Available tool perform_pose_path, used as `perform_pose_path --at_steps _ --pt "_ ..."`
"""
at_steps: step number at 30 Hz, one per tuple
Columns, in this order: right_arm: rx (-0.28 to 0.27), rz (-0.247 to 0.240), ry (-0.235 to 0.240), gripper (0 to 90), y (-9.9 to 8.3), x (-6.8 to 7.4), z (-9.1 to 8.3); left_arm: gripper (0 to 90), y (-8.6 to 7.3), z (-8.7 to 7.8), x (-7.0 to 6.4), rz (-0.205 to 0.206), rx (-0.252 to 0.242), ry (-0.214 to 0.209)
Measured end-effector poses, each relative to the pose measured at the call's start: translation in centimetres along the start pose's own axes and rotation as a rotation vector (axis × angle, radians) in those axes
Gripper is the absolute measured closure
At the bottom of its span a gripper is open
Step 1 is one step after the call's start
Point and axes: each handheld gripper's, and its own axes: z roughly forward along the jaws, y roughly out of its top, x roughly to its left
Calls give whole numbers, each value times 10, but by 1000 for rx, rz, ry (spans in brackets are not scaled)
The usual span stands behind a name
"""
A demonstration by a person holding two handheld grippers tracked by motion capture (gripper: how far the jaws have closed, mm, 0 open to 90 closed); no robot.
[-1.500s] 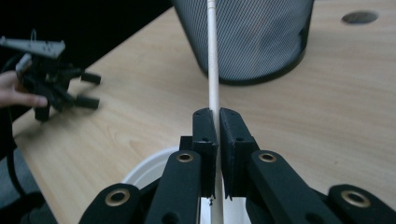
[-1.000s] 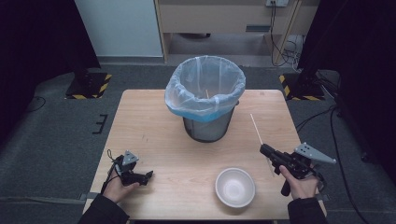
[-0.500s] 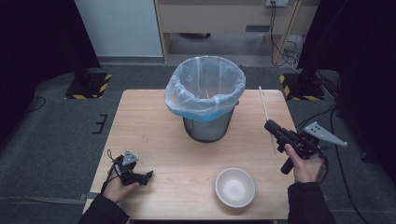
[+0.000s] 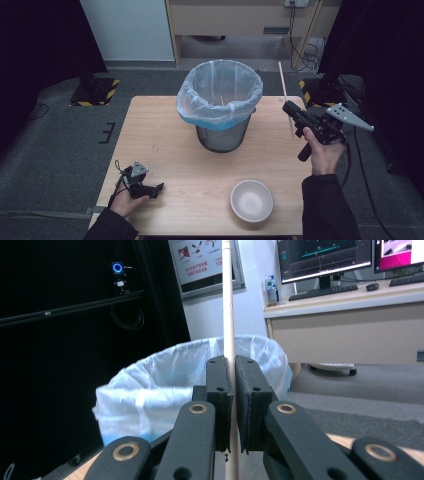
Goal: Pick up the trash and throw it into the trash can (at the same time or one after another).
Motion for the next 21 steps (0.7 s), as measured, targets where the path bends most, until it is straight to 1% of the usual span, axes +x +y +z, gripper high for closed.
perform_pose_path --at_steps 7,11,12,17,21 --pt "-13 -32 2 859 20 9 20 0 0 0 0 0 0 0" --pt "-6 -51 2 859 27 14 30 0 0 0 0 0 0 0" --pt "-6 -51 2 859 27 14 30 0 0 0 0 0 0 0" --pt "-13 -58 5 859 38 19 41 0 0 0 0 1 0 0" --pt "-12 -74 4 859 45 22 51 0 0 0 0 1 0 -1"
